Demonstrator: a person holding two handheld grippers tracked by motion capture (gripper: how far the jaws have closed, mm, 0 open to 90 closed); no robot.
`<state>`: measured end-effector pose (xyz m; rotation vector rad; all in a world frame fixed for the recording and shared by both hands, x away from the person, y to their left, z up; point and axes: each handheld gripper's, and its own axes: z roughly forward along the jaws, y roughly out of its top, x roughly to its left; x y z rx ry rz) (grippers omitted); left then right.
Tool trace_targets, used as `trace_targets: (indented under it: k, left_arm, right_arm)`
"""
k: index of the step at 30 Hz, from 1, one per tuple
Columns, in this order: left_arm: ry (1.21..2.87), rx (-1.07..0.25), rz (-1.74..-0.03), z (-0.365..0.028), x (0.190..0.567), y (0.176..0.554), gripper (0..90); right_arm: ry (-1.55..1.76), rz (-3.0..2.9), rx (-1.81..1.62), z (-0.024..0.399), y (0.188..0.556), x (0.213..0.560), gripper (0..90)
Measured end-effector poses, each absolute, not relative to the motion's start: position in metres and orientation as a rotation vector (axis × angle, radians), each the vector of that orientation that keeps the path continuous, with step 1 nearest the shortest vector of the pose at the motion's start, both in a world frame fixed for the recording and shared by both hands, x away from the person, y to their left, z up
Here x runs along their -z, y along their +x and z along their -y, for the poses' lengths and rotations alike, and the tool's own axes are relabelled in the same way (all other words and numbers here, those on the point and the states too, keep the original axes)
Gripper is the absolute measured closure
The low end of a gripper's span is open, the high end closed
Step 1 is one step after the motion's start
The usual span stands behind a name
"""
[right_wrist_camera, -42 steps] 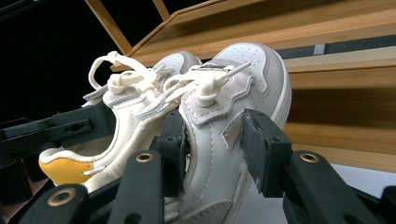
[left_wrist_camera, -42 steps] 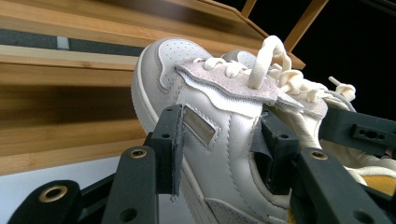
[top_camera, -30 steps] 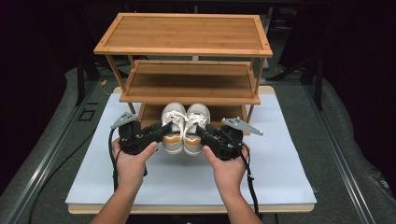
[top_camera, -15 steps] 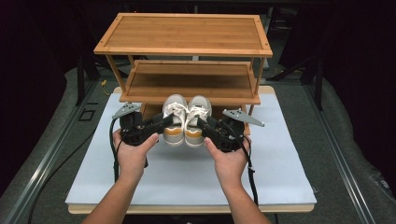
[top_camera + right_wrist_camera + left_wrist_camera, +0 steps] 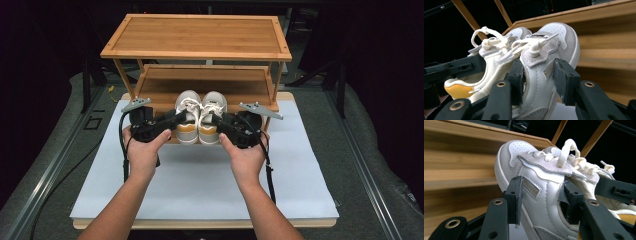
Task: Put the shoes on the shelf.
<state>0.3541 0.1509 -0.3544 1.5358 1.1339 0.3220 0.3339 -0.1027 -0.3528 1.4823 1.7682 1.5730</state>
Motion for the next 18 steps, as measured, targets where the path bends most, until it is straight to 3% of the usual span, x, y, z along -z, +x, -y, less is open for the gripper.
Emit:
trace_targets:
  k: [18]
  left_arm:
    - [1.548,-0.312,-1.156,-0.148,0.346,0.398,57.6]
  right_arm:
    - [1.507,-1.772,-1.557,0.104,0.376,0.344,61.0]
